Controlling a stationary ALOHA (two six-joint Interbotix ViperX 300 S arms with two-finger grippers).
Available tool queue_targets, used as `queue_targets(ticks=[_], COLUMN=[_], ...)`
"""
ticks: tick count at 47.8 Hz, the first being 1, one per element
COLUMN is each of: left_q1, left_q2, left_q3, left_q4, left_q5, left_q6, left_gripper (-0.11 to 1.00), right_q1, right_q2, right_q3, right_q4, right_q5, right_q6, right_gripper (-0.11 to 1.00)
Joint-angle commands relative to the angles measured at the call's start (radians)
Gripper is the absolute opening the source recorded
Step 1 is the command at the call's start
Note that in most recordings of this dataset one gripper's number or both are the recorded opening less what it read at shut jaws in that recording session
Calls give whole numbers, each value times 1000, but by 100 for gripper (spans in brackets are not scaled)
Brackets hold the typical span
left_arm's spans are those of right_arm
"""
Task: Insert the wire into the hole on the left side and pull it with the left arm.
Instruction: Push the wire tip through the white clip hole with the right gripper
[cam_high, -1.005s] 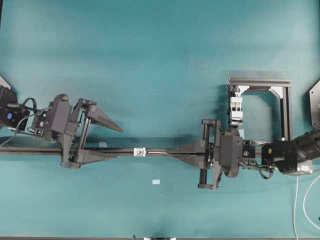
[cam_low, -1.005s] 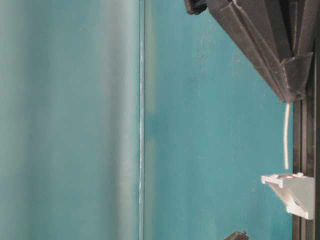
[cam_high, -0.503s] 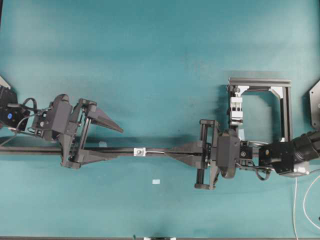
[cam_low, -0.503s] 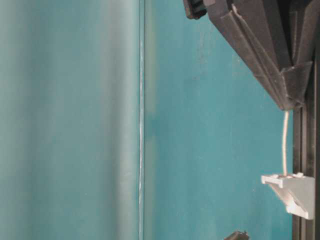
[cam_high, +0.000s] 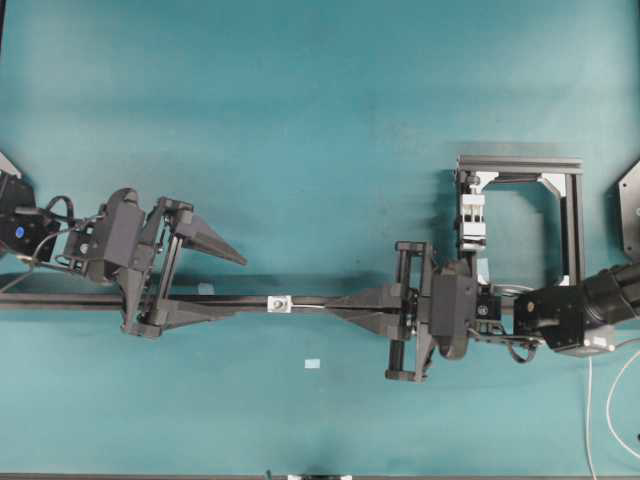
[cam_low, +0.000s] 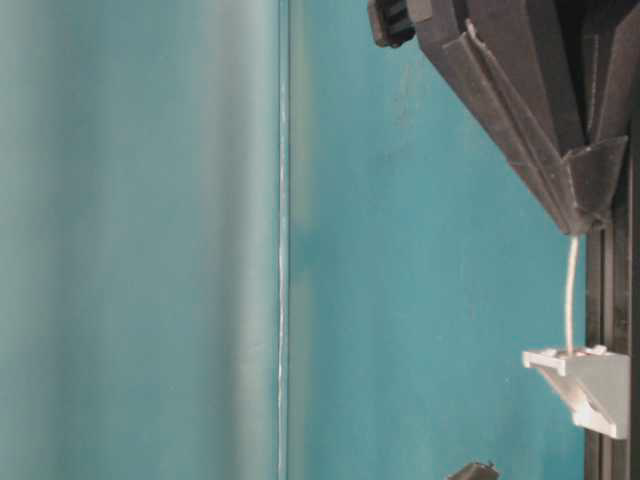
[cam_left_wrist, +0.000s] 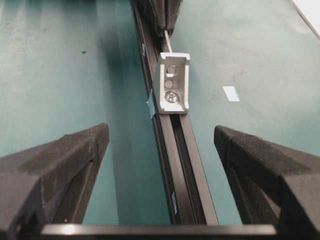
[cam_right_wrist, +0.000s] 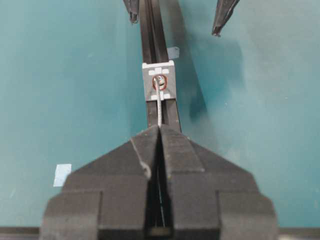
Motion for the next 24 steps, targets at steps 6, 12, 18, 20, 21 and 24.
queue_targets(ticks=[6,12,18,20,21,24], left_q1=[3,2,3,3,3,5], left_q2=[-25,-25,-25,-25,-25,-25], left_q3=[-8,-9,-14,-18,-20,-25], left_q4=[2,0,0,2,0,2], left_q5=[-3,3,23,31,34,43], left_q6=[2,2,2,2,2,2], left_gripper=[76,76,76,76,76,76], right_q1=[-6,-11,-14,-15,-15,-17], right_q2=[2,11,11,11,11,11], right_q3=[-31,-41,-43,-44,-44,-46], right_q4=[2,2,2,2,2,0], right_q5=[-5,-5,-5,-5,-5,-5], right_q6=[-2,-3,-3,-3,-3,-3], right_gripper=[-2,-2,-2,-2,-2,-2])
